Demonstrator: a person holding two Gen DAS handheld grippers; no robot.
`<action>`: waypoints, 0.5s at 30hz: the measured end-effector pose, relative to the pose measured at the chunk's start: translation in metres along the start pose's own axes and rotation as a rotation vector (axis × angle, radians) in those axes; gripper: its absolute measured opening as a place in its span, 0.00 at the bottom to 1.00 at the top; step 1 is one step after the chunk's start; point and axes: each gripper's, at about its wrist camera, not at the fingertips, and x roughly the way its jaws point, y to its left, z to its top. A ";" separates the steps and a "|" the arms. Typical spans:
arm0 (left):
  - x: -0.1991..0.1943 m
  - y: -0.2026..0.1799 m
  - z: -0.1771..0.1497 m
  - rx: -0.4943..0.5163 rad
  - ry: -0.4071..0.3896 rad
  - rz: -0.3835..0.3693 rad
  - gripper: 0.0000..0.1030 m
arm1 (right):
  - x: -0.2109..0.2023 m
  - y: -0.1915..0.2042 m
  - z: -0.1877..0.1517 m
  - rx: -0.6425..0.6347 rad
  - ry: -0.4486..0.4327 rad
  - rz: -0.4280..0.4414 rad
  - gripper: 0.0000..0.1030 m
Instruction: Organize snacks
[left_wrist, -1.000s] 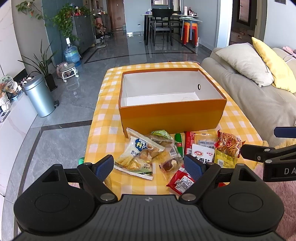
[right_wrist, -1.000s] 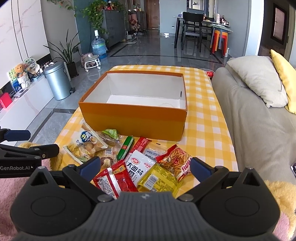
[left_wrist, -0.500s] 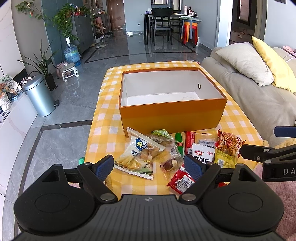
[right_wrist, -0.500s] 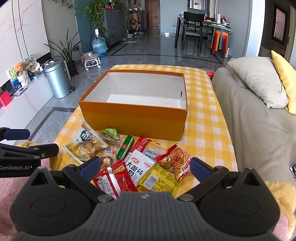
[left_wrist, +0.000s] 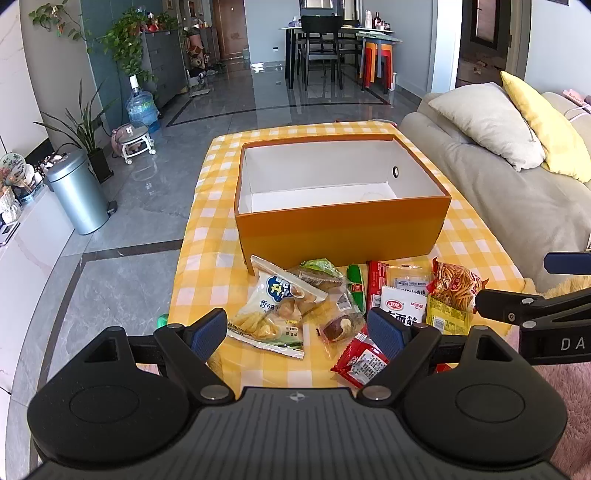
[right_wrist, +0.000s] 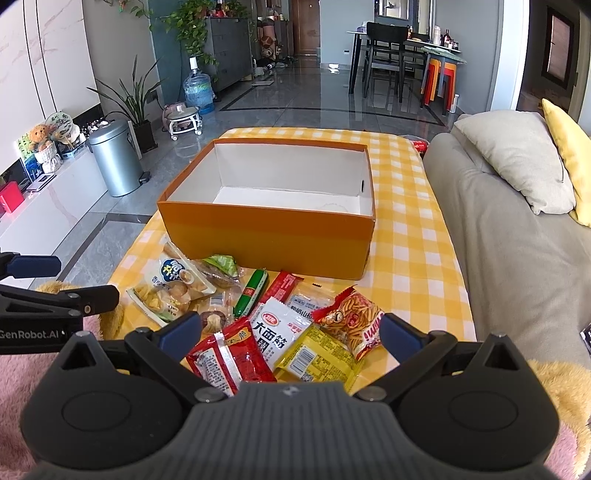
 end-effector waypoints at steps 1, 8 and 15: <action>0.000 0.000 0.001 0.000 0.001 0.000 0.97 | 0.000 0.000 0.000 0.002 0.001 -0.001 0.96; 0.000 0.000 0.001 0.001 0.001 0.000 0.97 | 0.002 -0.001 -0.001 0.015 0.005 0.003 0.96; 0.001 0.000 0.004 -0.008 0.016 -0.051 0.97 | 0.005 -0.004 -0.002 0.033 0.014 0.010 0.96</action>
